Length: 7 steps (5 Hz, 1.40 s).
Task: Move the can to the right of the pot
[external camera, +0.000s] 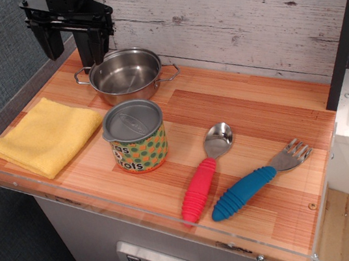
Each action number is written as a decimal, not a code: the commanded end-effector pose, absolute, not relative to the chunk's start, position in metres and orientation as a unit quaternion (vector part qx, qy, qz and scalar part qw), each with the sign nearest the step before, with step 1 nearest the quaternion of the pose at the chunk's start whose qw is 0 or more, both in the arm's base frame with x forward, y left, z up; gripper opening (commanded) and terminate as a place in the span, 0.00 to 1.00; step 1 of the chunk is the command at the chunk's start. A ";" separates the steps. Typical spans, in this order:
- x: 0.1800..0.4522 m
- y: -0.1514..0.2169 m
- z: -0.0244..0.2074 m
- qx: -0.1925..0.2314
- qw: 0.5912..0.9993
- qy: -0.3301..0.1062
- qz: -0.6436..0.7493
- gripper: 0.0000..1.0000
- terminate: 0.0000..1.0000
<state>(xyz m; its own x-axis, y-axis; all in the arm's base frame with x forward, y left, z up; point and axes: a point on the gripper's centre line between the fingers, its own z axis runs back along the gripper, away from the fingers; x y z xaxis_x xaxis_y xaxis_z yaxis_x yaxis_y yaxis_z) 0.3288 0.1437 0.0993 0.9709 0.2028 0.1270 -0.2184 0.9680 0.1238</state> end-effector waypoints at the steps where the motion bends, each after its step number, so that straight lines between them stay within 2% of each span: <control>1: 0.329 0.144 0.099 0.069 0.990 -0.057 0.106 1.00 0.00; 2: 0.310 0.141 0.102 0.091 0.993 -0.048 0.057 1.00 0.00; 3: 0.278 0.143 0.105 0.060 0.998 -0.032 0.009 1.00 0.00; 4: 0.259 0.136 0.093 0.072 0.997 -0.013 -0.033 1.00 0.00; 5: 0.245 0.124 0.086 0.079 0.990 0.002 -0.112 1.00 0.00; 7: 0.228 0.103 0.077 0.051 0.973 0.012 -0.227 1.00 0.00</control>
